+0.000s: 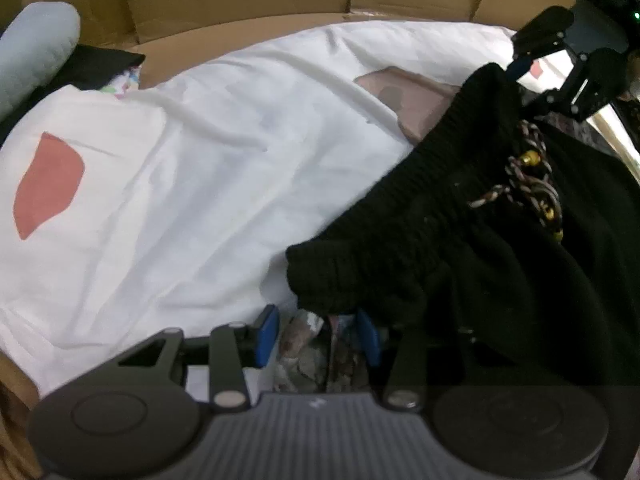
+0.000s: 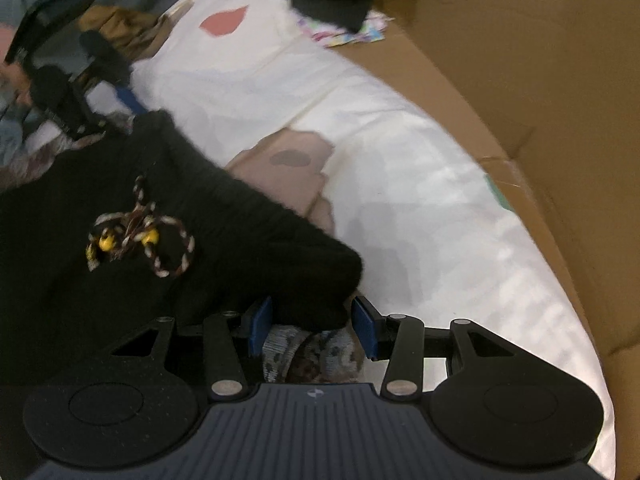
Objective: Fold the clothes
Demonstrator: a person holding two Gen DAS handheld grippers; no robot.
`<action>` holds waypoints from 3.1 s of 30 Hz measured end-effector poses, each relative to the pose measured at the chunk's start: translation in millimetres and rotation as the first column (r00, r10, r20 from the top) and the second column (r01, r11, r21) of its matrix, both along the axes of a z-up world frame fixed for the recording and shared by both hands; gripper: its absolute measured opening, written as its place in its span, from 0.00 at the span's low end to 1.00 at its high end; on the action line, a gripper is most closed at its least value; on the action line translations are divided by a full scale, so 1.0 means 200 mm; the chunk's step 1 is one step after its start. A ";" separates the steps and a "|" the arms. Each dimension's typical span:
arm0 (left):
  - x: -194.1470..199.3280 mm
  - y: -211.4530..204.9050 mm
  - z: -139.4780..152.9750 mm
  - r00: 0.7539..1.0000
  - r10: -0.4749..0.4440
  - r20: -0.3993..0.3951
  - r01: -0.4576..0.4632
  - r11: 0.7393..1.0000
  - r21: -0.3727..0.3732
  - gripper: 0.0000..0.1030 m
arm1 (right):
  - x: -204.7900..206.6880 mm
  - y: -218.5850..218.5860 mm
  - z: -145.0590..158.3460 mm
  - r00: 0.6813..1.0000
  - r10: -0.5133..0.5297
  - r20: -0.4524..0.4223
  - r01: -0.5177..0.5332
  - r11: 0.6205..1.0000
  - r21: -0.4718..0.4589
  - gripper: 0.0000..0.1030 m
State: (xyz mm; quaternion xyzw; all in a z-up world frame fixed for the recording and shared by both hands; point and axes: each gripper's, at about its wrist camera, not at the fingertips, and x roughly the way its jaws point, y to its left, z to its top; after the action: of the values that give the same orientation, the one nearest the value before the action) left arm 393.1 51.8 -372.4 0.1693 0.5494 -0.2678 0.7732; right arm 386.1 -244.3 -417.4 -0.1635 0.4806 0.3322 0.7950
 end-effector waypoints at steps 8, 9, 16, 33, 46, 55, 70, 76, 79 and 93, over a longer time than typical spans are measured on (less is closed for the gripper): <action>0.00 0.03 -0.01 0.999 0.026 -0.025 -0.027 0.999 -0.042 0.40 | 0.00 0.07 -0.03 0.998 0.062 -0.008 -0.063 0.997 -0.033 0.41; 0.00 0.03 -0.01 0.999 0.032 -0.028 -0.033 0.998 -0.047 0.40 | 0.00 0.08 -0.03 0.998 0.057 -0.008 -0.057 0.998 -0.032 0.36; -0.02 0.04 -0.01 0.998 0.051 -0.044 -0.054 0.995 -0.081 0.38 | -0.02 0.02 0.02 0.998 -0.048 0.028 0.048 0.999 0.002 0.16; -0.12 0.02 0.14 0.977 0.043 0.207 -0.021 0.994 -0.108 0.13 | -0.12 -0.06 0.12 0.957 -0.237 0.165 0.251 0.965 -0.069 0.13; 0.05 -0.06 0.20 0.915 0.120 0.385 -0.129 0.992 -0.004 0.12 | 0.01 -0.01 0.16 0.911 -0.262 0.319 0.317 0.938 -0.137 0.13; 0.20 -0.01 0.20 0.884 0.189 0.427 -0.227 0.973 0.039 0.09 | 0.17 0.05 0.17 0.889 -0.269 0.370 0.348 0.923 -0.166 0.13; 0.45 -0.01 0.17 0.861 0.213 0.462 -0.296 0.948 0.115 0.09 | 0.45 0.11 0.11 0.887 -0.302 0.350 0.380 0.907 -0.180 0.13; 0.55 -0.05 0.02 0.893 0.240 0.382 -0.317 0.936 0.154 0.17 | 0.53 0.09 0.04 0.895 -0.323 0.308 0.388 0.903 -0.181 0.15; 0.54 -0.07 0.01 0.897 0.221 0.384 -0.305 0.937 0.173 0.24 | 0.57 0.08 0.00 0.898 -0.333 0.286 0.393 0.901 -0.182 0.30; 0.28 -0.07 0.30 0.851 0.325 0.413 -0.344 0.939 -0.030 0.62 | 0.37 -0.21 0.25 0.897 -0.370 0.243 0.392 0.919 -0.048 0.43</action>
State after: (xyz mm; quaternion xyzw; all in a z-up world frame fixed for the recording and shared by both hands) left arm 449.5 37.9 -311.6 0.1409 0.4011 -0.0753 0.9020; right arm 460.1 -286.0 -366.9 -0.1411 0.4238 0.1254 0.8859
